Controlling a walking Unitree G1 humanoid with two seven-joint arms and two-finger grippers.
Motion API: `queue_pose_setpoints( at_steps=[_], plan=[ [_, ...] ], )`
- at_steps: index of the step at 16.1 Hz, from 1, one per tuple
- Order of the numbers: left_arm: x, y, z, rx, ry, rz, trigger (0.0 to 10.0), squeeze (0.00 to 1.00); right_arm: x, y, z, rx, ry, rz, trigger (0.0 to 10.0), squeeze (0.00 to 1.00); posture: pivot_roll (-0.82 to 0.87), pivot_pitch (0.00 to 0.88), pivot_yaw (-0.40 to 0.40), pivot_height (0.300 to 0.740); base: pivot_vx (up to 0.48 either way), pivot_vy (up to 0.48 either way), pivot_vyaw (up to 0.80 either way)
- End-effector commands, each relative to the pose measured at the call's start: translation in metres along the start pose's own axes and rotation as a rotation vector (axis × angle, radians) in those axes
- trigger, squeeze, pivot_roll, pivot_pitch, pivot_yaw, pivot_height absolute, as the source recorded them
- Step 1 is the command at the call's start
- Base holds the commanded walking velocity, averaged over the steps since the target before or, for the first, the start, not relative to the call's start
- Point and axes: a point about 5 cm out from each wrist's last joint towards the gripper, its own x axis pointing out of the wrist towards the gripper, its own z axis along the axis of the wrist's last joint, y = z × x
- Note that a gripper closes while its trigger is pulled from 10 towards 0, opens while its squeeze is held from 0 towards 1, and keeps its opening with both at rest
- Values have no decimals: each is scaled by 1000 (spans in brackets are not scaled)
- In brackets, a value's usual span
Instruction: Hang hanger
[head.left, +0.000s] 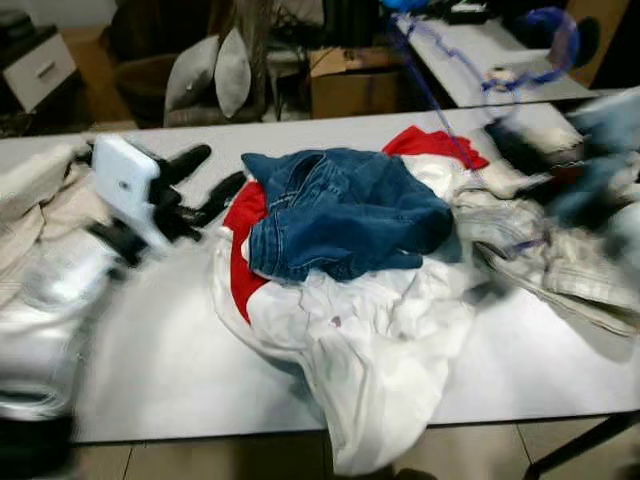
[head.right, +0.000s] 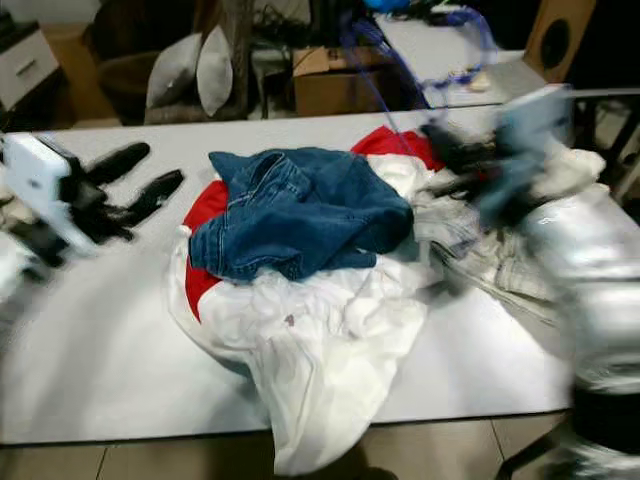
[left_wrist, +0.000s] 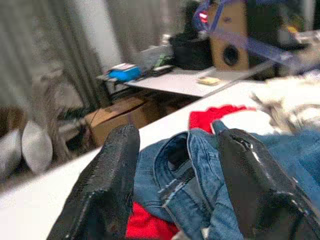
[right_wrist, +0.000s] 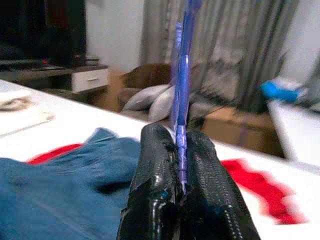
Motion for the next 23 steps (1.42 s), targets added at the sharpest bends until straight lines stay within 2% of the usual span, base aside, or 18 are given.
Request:
queue_pose_setpoints(
  at_steps=[1, 3, 4, 7, 14, 19, 23],
  plan=[
    [-4, 2, 2, -7, 19, 45, 10000, 0, 1, 5, 3, -23, -7, -38, 10000, 0, -121, 0, 79, 740, 0, 0, 0],
    [-1, -4, -5, -52, 45, 98, 10000, 0, 5, 16, 1, 20, -38, -111, 10000, 0, -120, 0, 82, 740, 0, 150, 0],
    [3, -7, -15, -106, 84, 216, 10000, 0, 8, 31, 1, 54, -65, -167, 10000, 0, -130, 0, 92, 740, 0, 394, 0],
    [10, -11, -21, -86, 130, 243, 10000, 0, 7, 44, 0, 60, -67, -178, 10000, 0, -135, 0, 100, 740, 0, 365, 0],
    [11, -19, -23, -113, 144, 260, 10000, 0, 7, 54, -4, 71, -49, -184, 10000, 0, -136, 0, 103, 740, 0, 349, 0],
    [11, -21, -26, -86, 159, 270, 10000, 0, 7, 52, -9, 78, -17, -182, 10000, 0, -137, 0, 88, 740, 0, 356, 0],
    [3, -20, -33, -32, 194, 293, 10000, 0, 6, 51, -20, 92, 33, -166, 10000, 0, -128, 0, 63, 740, 0, 367, 0]
  ],
)
